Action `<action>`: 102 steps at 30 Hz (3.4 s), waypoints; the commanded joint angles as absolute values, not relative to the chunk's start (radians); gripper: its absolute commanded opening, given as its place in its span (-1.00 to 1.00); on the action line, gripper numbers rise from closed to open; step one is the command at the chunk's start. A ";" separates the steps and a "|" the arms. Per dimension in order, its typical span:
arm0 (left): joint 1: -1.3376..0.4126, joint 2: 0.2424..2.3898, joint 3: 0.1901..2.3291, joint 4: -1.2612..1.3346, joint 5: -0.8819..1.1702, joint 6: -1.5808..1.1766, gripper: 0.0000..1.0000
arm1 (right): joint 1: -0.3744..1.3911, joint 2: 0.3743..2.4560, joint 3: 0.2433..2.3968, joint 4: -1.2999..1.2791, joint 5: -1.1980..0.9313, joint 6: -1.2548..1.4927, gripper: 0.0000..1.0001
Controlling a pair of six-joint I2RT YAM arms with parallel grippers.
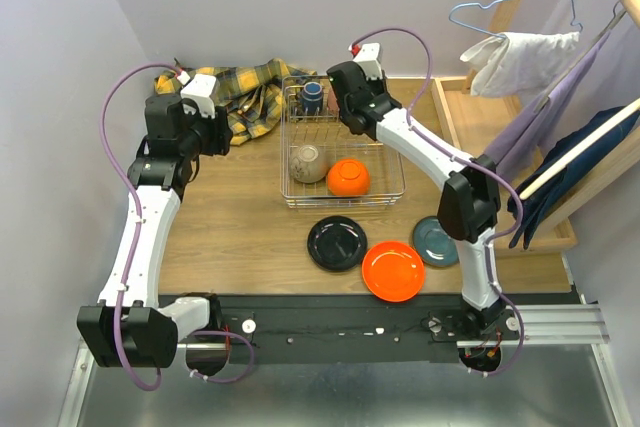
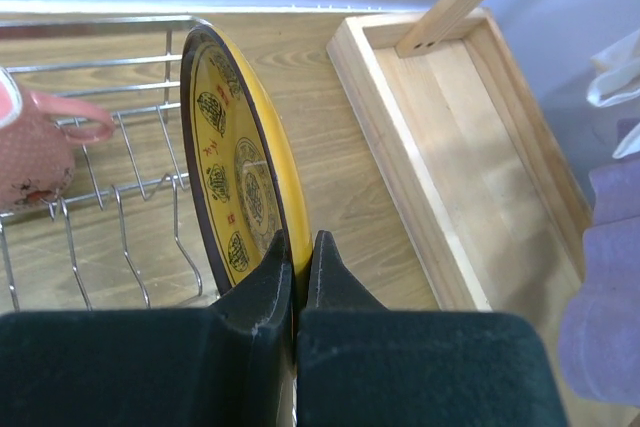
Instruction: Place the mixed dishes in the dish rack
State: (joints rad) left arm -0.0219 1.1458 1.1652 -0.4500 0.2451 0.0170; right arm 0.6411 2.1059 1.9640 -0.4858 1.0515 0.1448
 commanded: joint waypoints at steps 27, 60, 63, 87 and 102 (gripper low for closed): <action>-0.247 0.768 0.425 -0.016 0.704 -0.545 0.22 | 0.601 1.806 1.745 -0.614 0.519 0.025 0.78; -0.437 1.218 0.331 0.218 0.612 -0.610 0.27 | 0.598 1.486 1.582 -0.607 0.251 -0.008 0.99; -0.452 1.242 0.328 0.221 0.591 -0.624 0.24 | 0.598 1.482 1.574 -0.604 0.259 -0.014 0.99; -0.521 1.387 0.368 0.264 0.466 -0.812 -0.38 | 0.598 1.511 1.560 -0.580 0.264 -0.032 0.99; -0.551 1.341 0.385 0.108 0.374 -0.747 -1.00 | 0.598 1.516 1.549 -0.566 0.261 -0.049 0.99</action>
